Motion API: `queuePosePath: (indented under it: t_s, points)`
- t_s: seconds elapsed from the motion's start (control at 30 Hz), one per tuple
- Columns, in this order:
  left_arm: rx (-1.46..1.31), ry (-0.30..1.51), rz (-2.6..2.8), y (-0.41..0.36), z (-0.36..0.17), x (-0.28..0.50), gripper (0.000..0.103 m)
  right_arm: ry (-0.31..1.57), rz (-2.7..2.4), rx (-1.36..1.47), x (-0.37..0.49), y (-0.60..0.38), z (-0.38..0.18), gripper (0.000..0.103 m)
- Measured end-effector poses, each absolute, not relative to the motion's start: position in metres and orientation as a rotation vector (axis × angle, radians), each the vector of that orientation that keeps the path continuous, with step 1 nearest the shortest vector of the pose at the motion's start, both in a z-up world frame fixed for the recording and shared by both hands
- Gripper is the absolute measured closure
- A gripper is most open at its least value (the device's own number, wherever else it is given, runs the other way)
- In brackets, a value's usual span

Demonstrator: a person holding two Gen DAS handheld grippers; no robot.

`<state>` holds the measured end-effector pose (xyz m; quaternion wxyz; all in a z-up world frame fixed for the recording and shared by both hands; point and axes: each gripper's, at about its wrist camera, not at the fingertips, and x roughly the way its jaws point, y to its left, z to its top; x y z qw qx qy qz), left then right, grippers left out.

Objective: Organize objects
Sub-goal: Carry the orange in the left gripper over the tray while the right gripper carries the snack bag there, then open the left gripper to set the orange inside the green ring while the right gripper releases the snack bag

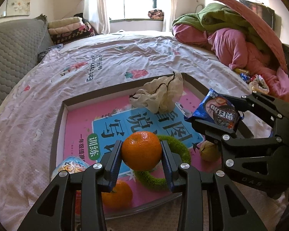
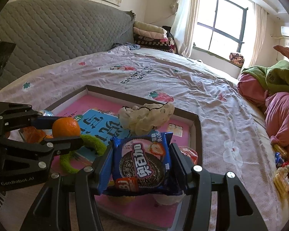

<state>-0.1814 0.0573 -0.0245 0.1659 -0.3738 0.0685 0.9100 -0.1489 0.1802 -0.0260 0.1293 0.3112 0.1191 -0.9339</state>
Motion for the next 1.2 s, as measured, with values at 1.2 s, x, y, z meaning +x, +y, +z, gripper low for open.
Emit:
queuePosePath:
  t_s: [1.2]
  points:
    - [-1.086, 0.19, 2.598, 0.056, -0.03, -0.185, 0.054, 0.428, -2.74, 0.942, -0.165, 0.183, -0.034, 0.038]
